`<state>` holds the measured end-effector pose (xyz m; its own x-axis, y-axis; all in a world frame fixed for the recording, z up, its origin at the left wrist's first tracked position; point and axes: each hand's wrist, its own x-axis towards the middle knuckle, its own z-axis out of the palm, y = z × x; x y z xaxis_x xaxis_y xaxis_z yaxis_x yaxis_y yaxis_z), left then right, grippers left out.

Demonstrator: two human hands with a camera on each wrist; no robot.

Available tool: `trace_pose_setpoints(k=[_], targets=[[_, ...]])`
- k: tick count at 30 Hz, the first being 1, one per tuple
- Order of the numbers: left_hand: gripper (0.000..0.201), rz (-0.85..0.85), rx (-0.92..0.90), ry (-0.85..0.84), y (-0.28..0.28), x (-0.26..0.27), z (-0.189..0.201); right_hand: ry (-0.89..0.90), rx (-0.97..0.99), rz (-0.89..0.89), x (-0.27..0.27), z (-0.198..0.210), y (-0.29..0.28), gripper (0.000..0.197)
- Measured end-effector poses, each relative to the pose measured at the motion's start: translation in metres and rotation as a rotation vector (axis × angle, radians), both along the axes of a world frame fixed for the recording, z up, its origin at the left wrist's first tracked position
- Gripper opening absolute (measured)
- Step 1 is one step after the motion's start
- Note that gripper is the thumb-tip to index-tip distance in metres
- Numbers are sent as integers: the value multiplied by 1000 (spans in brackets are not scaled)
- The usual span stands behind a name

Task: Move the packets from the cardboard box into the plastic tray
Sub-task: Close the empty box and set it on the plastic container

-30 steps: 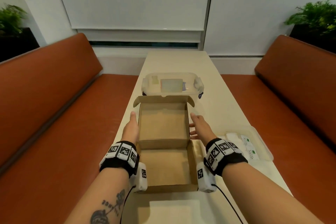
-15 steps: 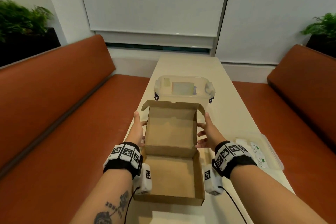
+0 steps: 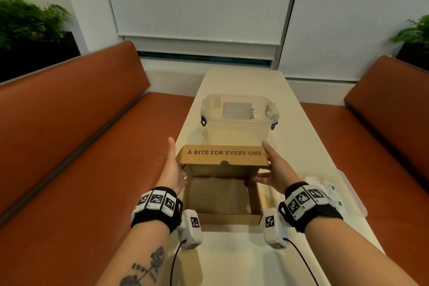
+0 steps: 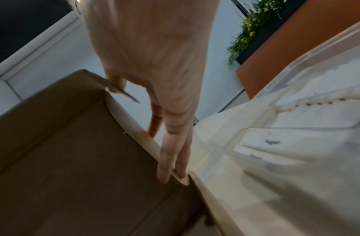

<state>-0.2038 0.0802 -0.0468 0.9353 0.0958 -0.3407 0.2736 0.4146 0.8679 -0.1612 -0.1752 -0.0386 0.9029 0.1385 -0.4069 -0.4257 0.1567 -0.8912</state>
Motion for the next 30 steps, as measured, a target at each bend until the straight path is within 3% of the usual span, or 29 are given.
trace_pose_setpoints(k=[4, 8, 13, 20, 25, 30], targets=[[63, -23, 120, -42, 0, -12, -16, -57, -48, -45, -13, -10, -1, 21], [36, 49, 213, -32, -10, -15, -31, -225, -408, -132, -20, -28, 15, 23], [40, 128, 333, 3, -12, -12, -54, -327, -582, -160, -29, -45, 25, 27], [49, 106, 450, 68, -13, -12, -75, -412, -749, -128, -31, -67, 32, 34], [58, 53, 629, 104, -15, -14, -81, -405, -904, -78, -31, -79, 30, 39], [59, 4, 962, 182, -15, -10, -85, -288, -1012, -21, -32, -83, 36, 38]])
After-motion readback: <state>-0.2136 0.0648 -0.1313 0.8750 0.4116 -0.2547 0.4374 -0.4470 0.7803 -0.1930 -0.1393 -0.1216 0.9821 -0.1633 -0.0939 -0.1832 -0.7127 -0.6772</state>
